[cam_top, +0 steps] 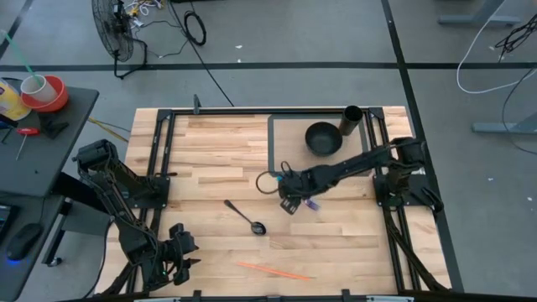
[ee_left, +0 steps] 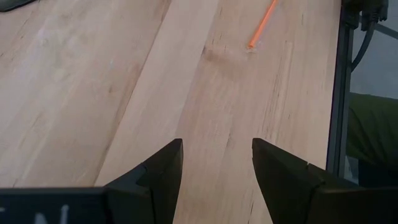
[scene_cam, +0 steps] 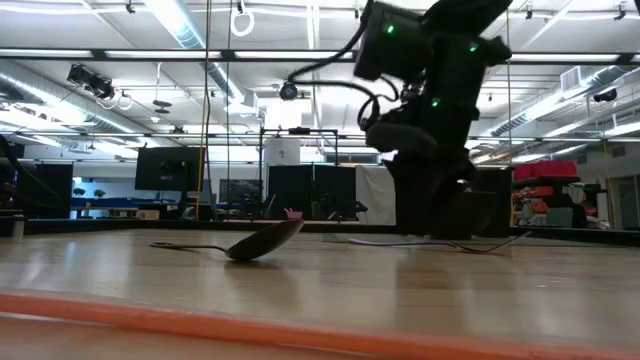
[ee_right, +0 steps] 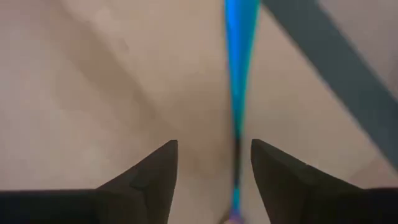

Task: Pick & Place Utensil
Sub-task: Put the blue fork into the black bowl

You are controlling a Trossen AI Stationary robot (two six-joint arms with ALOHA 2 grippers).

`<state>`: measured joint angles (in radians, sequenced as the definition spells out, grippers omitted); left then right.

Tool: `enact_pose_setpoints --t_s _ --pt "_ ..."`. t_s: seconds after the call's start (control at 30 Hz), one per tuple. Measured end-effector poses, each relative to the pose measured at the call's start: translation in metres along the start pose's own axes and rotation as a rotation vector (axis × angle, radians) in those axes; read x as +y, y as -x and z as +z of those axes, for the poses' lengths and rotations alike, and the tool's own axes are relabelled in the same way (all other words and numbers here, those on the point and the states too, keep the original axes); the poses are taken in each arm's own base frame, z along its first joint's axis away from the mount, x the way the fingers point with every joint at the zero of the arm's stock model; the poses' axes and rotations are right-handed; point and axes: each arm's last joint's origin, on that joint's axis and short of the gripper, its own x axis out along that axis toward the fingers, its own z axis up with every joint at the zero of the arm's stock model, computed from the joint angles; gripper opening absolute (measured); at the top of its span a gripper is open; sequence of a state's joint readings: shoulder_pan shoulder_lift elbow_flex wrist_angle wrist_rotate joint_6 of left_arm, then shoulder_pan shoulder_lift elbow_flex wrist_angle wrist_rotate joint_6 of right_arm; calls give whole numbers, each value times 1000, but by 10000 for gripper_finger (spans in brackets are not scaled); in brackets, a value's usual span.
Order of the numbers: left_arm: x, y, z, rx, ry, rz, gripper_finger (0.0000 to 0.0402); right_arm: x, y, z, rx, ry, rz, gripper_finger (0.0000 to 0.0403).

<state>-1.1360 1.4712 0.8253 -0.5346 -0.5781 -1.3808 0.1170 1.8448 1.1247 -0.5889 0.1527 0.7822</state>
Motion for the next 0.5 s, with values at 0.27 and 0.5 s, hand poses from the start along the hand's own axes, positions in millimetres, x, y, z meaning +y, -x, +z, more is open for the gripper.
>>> enact_pose_setpoints --t_s 0.27,0.5 --pt "0 0 0 0 0 0 197 -7 -2 6 12 38 -2 155" --pt "0 0 0 0 0 0 197 -4 -13 0 37 61 -34 139"
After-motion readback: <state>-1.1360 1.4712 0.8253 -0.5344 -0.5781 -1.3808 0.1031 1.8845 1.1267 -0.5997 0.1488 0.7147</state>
